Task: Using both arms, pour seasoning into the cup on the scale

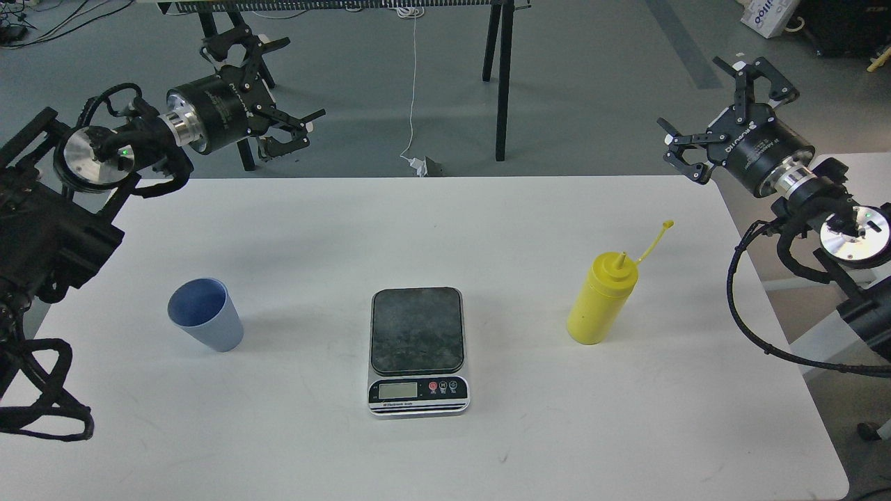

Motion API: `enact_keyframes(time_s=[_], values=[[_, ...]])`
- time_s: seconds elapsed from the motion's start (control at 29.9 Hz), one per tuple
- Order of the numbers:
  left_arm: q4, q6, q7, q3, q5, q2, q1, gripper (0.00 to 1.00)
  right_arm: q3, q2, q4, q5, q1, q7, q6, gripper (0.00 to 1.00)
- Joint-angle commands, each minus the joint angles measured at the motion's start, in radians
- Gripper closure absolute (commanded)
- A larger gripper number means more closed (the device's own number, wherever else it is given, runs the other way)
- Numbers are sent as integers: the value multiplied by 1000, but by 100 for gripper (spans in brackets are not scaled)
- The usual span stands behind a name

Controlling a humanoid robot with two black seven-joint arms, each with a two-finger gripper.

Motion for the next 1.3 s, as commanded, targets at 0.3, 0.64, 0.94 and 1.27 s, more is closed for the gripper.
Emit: enact_keyframes(time_s=[0.3,0.64,0.94,1.27], values=[[93,0,7,-9,-15,2,-1,0,-8,13,-1,0,0,-6,0,1],[139,0,-111,-14,-71,-48,-13,0,-7,30,0,0,9,-6,0,1],[127,0,-429,1,-65,-141,-22,0,-2,52,2,0,10,-3,0,1],[121,0,-439,21,164,-38,-61,0,10,43,3,0,8,0,0,1]])
